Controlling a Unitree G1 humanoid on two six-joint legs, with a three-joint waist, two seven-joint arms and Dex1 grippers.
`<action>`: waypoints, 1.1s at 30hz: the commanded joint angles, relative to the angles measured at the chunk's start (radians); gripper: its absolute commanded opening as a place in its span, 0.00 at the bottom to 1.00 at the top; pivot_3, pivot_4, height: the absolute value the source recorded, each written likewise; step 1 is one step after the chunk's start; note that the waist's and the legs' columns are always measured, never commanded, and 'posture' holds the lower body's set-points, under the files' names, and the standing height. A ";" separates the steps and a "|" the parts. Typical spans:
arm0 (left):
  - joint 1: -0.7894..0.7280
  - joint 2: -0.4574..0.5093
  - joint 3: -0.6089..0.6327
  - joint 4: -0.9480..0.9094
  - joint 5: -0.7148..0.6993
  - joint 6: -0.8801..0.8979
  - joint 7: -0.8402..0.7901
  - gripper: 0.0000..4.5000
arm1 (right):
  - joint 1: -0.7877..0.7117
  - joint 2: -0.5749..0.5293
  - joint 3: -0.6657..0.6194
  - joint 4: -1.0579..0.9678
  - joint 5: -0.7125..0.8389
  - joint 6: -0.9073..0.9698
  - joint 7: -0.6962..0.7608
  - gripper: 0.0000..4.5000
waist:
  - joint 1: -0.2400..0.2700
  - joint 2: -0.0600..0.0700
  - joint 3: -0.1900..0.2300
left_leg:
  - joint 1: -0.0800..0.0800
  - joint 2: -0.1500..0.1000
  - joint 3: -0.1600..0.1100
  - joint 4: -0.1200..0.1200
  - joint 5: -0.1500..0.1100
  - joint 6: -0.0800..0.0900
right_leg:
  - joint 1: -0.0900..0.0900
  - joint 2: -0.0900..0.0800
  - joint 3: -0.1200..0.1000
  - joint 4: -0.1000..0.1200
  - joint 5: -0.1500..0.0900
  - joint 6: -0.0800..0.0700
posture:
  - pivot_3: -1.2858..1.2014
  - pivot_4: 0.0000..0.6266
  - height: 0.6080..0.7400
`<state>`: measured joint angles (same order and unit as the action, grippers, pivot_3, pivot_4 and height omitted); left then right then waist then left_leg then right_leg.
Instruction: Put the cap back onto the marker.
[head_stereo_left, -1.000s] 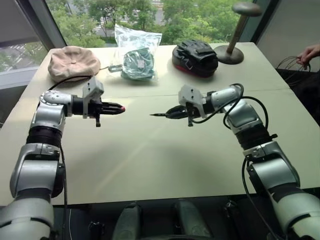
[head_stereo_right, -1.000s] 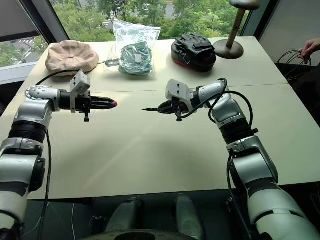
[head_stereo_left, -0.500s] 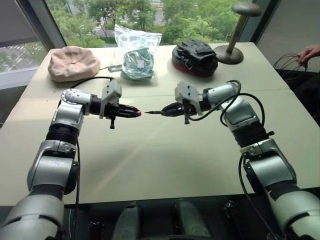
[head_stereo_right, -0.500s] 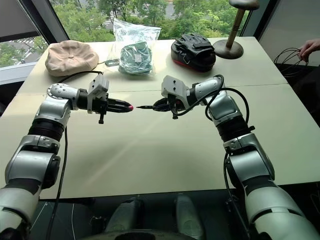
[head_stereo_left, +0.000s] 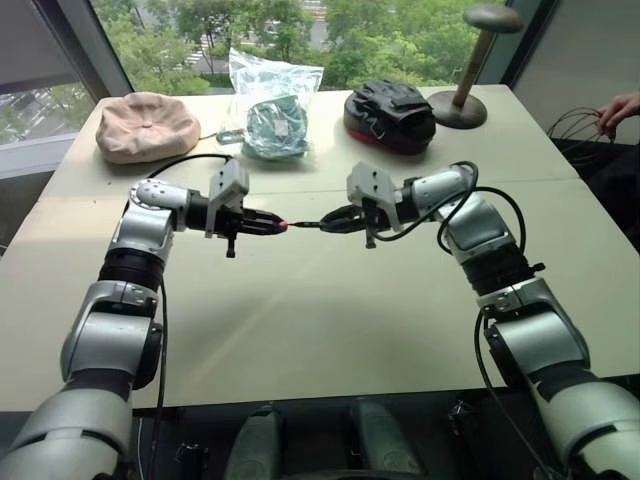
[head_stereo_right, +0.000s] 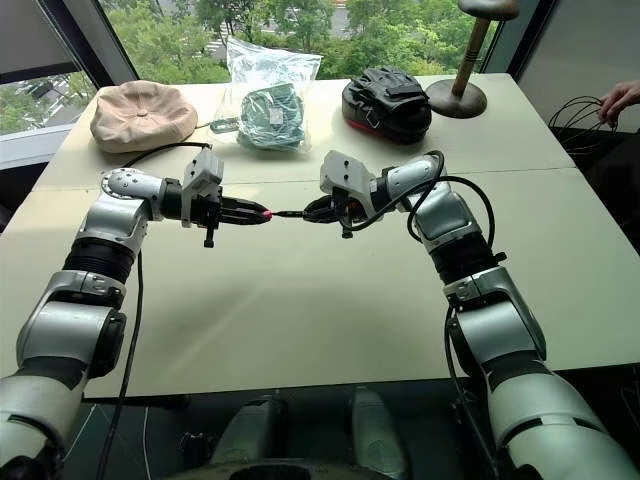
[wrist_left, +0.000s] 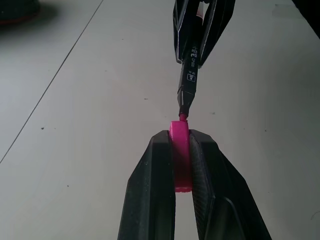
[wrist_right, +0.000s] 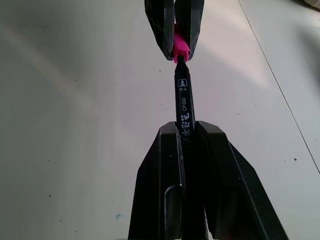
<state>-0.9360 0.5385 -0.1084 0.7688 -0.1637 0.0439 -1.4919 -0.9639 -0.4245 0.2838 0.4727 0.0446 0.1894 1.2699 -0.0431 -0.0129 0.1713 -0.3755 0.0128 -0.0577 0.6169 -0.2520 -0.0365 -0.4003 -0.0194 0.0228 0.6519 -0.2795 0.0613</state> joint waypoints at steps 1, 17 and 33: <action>-0.003 -0.011 0.019 -0.071 -0.034 0.026 -0.007 0.00 | -0.016 0.017 -0.013 -0.032 0.016 -0.010 -0.007 0.00 | 0.000 0.000 0.000 | 0.000 0.000 0.000 0.000 0.000 0.000 | 0.000 0.000 0.000 0.000 0.000 0.000 | 0.52 0.24 1.00; -0.053 -0.057 -0.062 -0.026 0.073 -0.139 -0.005 0.00 | -0.033 0.041 -0.007 0.002 0.008 -0.027 -0.009 0.00 | 0.002 0.000 0.000 | 0.000 0.000 0.000 0.000 0.000 0.000 | 0.000 0.000 0.000 0.000 0.000 0.000 | 0.52 0.24 1.00; -0.141 -0.227 -0.104 0.150 0.164 -0.357 0.016 0.00 | -0.038 0.077 -0.019 0.025 -0.009 -0.030 -0.035 0.00 | 0.000 0.000 0.000 | 0.000 0.000 0.000 0.001 0.000 0.000 | 0.000 0.001 0.000 0.001 0.000 0.000 | 0.52 0.24 1.00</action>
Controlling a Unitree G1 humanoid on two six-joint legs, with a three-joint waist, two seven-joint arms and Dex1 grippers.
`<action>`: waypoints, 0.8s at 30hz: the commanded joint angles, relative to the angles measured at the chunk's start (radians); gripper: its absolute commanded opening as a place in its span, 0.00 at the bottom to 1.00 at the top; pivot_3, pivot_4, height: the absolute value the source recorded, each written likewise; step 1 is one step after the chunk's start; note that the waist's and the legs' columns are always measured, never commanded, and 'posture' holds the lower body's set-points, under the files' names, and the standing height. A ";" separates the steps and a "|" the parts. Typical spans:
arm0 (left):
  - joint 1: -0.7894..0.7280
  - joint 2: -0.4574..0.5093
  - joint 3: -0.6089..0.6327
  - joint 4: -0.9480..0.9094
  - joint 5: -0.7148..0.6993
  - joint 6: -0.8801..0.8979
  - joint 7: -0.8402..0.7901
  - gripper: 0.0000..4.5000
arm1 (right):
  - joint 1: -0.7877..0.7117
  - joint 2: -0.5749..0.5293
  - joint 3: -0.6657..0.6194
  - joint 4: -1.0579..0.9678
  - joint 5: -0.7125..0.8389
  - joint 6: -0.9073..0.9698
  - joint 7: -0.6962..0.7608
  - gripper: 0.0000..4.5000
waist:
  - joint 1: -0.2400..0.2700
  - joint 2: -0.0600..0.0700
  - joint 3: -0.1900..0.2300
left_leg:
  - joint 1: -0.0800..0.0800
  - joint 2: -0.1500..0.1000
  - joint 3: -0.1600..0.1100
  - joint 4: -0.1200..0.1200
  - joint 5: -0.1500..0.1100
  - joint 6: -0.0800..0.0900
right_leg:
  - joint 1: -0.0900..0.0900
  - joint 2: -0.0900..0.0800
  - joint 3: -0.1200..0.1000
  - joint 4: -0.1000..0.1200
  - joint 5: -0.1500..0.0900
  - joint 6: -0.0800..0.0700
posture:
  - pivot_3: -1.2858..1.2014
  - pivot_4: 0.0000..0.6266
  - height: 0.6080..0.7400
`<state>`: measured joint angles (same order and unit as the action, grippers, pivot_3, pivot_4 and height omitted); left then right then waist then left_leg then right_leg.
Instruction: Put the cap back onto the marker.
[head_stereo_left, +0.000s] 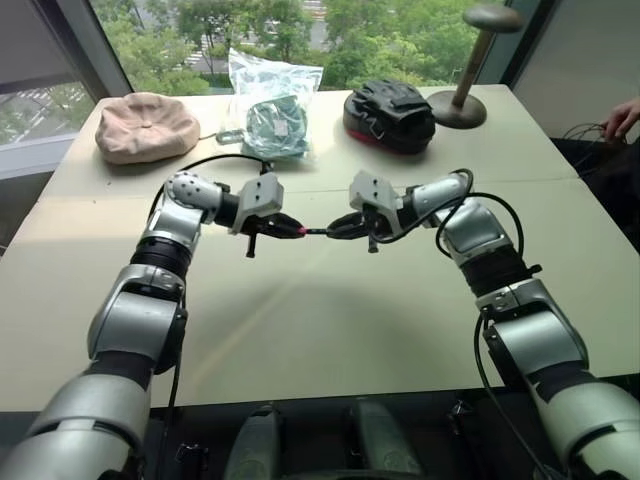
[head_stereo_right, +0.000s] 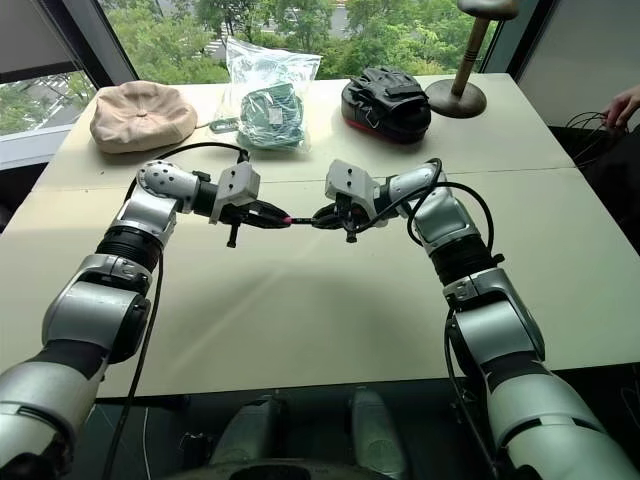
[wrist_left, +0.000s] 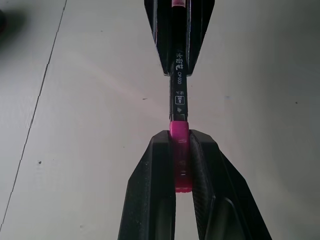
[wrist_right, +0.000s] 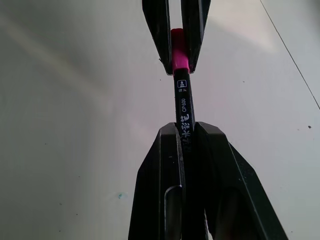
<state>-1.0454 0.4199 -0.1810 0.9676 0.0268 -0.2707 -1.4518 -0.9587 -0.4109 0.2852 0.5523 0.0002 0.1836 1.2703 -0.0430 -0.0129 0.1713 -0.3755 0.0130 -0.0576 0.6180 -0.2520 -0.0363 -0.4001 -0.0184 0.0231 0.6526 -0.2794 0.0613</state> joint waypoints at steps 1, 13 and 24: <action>-0.032 -0.111 -0.031 -0.046 -0.026 -0.034 -0.033 0.00 | -0.043 0.064 -0.021 -0.054 0.035 -0.025 -0.037 0.00 | 0.001 0.000 0.000 | 0.000 0.000 0.000 0.000 0.000 0.000 | 0.000 0.000 0.000 0.000 0.000 0.000 | 0.52 0.24 1.00; -0.098 -0.190 -0.011 -0.026 -0.019 -0.036 -0.007 0.00 | -0.056 0.084 -0.028 -0.042 0.011 -0.057 -0.050 0.00 | 0.001 0.000 0.000 | 0.000 0.000 0.000 0.001 0.000 0.000 | 0.000 0.000 0.000 0.000 0.000 0.000 | 0.52 0.24 1.00; -0.085 -0.204 -0.048 0.032 0.065 -0.144 0.001 0.00 | -0.084 0.084 -0.036 -0.059 -0.016 -0.070 -0.036 0.00 | 0.001 0.000 0.000 | 0.000 0.000 0.000 0.001 0.000 0.000 | 0.000 0.000 0.000 0.001 0.000 0.000 | 0.52 0.24 1.00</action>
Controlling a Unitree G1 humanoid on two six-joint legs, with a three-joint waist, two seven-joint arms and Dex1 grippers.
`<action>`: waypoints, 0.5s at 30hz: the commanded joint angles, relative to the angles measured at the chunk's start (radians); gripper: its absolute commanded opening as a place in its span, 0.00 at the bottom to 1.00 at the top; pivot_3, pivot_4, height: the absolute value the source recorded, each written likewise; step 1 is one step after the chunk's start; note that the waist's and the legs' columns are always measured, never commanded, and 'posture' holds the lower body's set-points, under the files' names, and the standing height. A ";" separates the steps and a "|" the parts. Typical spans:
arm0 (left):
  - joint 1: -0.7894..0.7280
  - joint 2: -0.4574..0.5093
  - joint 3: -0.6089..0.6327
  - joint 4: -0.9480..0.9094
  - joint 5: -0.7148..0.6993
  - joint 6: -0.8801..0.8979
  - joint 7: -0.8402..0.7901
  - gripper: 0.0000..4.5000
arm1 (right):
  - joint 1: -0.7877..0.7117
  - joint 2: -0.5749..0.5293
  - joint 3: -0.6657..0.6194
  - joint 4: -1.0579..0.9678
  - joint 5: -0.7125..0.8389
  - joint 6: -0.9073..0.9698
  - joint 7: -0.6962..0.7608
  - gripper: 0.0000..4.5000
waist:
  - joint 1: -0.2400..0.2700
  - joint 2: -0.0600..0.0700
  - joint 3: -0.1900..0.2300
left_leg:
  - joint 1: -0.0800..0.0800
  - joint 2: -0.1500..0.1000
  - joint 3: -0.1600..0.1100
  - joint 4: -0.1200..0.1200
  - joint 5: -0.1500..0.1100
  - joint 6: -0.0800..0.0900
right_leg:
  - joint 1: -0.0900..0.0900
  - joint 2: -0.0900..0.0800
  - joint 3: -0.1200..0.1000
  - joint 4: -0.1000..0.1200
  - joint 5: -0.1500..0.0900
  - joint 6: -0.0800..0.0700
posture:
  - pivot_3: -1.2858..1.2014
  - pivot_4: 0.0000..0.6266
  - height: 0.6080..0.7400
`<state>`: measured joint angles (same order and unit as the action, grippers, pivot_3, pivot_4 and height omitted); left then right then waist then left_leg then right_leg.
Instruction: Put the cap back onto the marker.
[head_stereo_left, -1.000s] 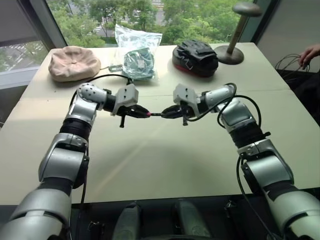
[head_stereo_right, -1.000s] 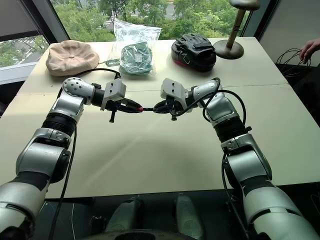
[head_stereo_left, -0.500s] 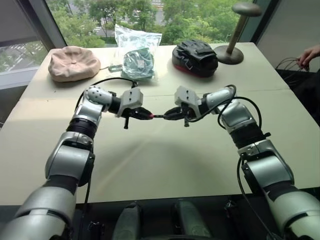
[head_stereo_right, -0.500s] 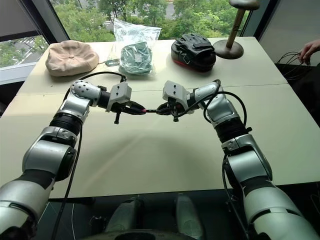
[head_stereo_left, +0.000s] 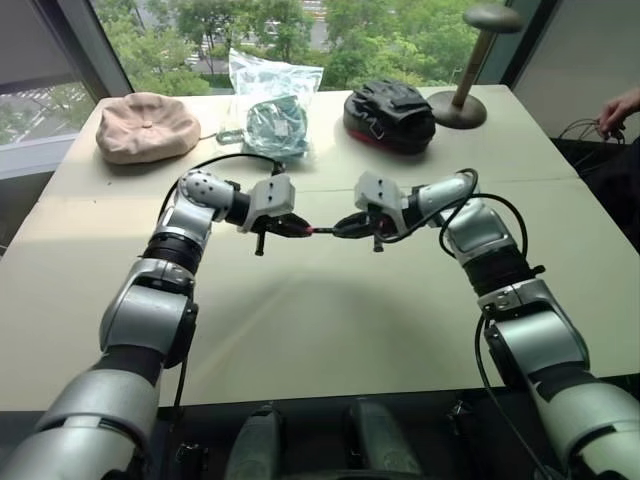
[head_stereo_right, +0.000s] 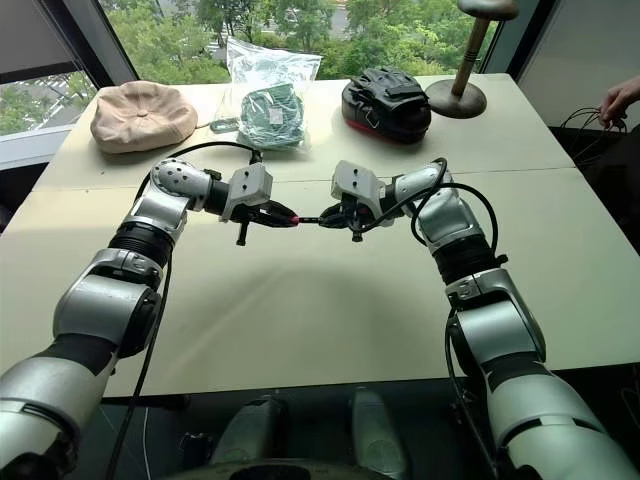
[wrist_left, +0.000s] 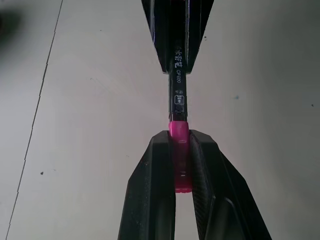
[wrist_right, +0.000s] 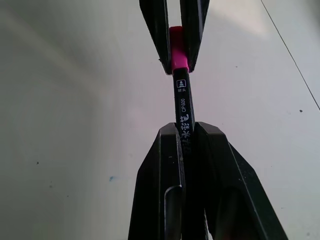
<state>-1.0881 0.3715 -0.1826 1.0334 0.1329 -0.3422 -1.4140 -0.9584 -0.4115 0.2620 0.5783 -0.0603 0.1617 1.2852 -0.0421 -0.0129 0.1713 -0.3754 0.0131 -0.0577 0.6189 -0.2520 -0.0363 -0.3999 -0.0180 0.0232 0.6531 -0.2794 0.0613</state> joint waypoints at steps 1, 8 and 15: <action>-0.049 -0.167 -0.019 -0.030 -0.066 -0.068 -0.033 0.00 | -0.087 0.087 -0.018 -0.081 0.046 -0.049 -0.059 0.00 | 0.001 0.000 0.000 | 0.000 0.000 0.000 0.000 0.000 0.000 | 0.000 0.000 0.000 0.000 0.000 0.000 | 0.52 0.24 1.00; -0.045 -0.162 0.035 -0.022 -0.070 -0.070 -0.031 0.00 | -0.083 0.094 -0.064 -0.061 0.045 -0.066 -0.099 0.00 | -0.001 0.000 0.000 | 0.000 0.000 0.000 0.001 0.000 0.000 | 0.000 0.000 0.000 0.000 0.000 0.000 | 0.52 0.24 1.00; -0.066 -0.112 -0.052 -0.001 0.074 -0.112 0.008 0.00 | -0.075 0.089 -0.052 -0.064 0.019 -0.038 -0.109 0.00 | 0.001 0.000 0.000 | 0.000 0.000 0.000 0.001 0.000 0.000 | 0.000 0.000 0.000 0.001 0.000 0.000 | 0.52 0.24 1.00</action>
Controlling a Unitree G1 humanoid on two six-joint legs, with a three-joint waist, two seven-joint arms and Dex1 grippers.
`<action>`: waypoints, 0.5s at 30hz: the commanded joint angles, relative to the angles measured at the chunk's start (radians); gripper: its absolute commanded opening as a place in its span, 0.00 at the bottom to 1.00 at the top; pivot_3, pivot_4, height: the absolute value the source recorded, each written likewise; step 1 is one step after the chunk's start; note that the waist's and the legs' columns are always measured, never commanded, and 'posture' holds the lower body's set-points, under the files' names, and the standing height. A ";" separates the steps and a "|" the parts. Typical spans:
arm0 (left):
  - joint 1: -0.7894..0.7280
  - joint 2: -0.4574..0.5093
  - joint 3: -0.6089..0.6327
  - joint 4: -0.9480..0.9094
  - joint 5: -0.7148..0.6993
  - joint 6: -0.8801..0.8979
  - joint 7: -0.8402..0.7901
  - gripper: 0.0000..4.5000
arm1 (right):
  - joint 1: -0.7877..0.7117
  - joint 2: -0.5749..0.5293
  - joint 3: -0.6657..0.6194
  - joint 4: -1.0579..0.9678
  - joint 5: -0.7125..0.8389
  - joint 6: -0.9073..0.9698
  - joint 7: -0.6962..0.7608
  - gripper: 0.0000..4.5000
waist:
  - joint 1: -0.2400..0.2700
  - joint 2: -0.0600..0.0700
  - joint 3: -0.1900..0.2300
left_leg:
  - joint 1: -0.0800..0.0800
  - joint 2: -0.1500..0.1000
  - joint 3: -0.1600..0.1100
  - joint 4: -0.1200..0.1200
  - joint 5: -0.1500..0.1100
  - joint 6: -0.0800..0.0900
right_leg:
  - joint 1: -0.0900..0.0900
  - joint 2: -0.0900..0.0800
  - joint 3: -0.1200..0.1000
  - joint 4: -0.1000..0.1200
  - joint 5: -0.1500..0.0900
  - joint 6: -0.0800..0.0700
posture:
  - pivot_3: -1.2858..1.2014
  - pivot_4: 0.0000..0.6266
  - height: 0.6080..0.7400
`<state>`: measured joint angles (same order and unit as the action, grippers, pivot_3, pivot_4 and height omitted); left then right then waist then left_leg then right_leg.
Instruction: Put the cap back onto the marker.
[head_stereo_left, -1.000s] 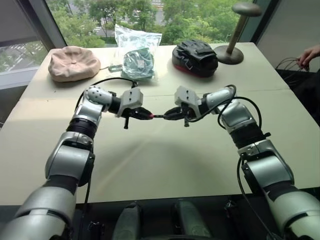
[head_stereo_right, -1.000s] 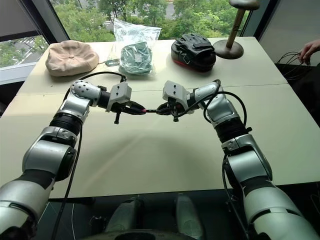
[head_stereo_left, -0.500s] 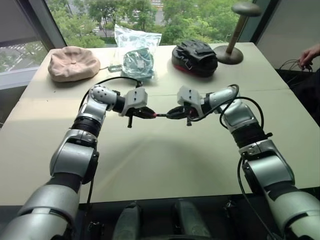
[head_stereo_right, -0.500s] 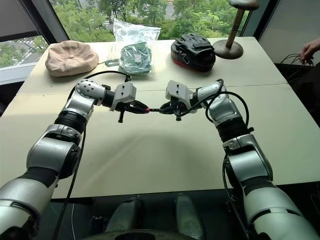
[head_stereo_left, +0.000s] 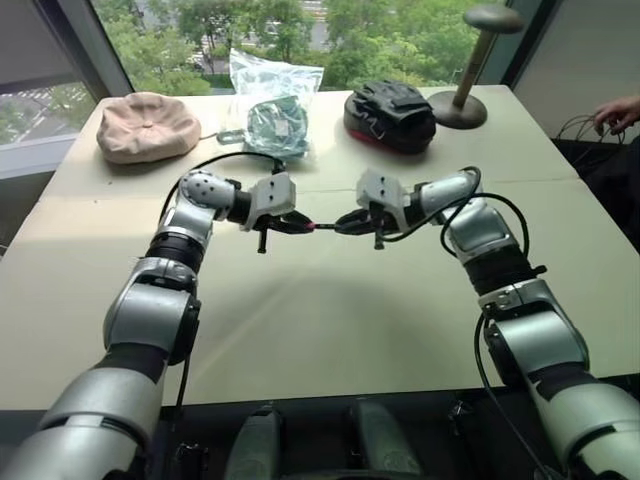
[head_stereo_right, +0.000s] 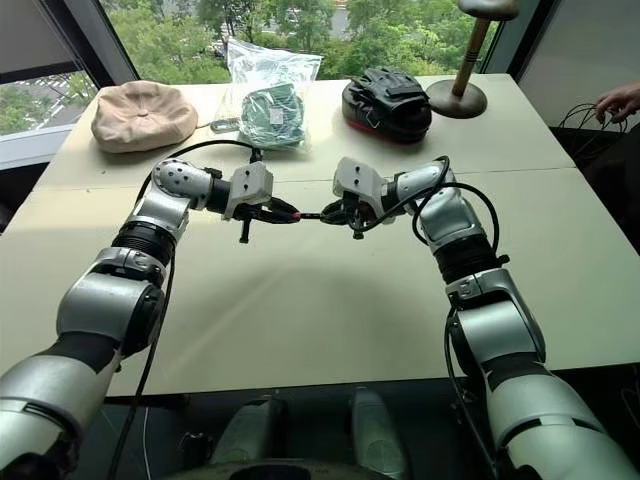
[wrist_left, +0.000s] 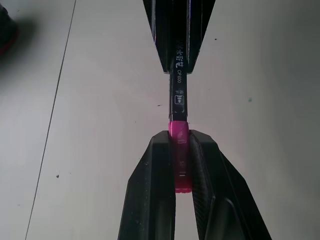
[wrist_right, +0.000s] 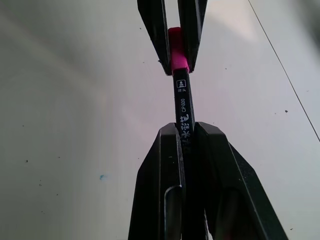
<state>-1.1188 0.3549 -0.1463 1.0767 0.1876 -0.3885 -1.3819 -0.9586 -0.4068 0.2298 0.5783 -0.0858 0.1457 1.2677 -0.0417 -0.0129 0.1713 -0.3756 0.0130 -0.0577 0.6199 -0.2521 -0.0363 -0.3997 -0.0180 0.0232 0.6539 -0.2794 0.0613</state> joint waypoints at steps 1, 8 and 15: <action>-0.046 -0.104 -0.091 -0.039 0.026 -0.066 -0.010 0.00 | -0.078 0.090 -0.021 -0.055 0.042 -0.018 -0.098 0.00 | 0.000 0.000 0.000 | 0.000 0.000 0.000 0.000 0.000 0.000 | 0.000 0.000 0.000 0.000 0.000 0.000 | 0.52 0.24 1.00; -0.053 -0.213 -0.037 -0.071 -0.065 0.032 -0.013 0.00 | -0.098 0.120 -0.032 -0.022 0.044 -0.004 -0.130 0.00 | 0.000 0.000 0.000 | 0.000 0.000 0.000 0.000 0.000 0.000 | 0.000 0.000 0.000 0.000 0.000 0.000 | 0.52 0.24 1.00; -0.016 -0.222 0.024 -0.152 -0.172 0.141 -0.097 0.00 | -0.096 0.119 -0.049 -0.017 0.042 -0.004 -0.131 0.00 | -0.002 0.000 0.000 | 0.000 0.000 0.000 0.000 0.000 0.000 | 0.000 0.000 0.000 0.002 0.000 0.000 | 0.52 0.24 1.00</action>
<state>-1.1134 0.3182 -0.0957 1.0312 0.1520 -0.2303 -1.3717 -0.9589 -0.3914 0.2017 0.6350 -0.1064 0.1688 1.2256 -0.0436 -0.0129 0.1713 -0.3753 0.0134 -0.0580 0.6204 -0.2521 -0.0362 -0.4001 -0.0175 0.0233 0.6556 -0.2794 0.0613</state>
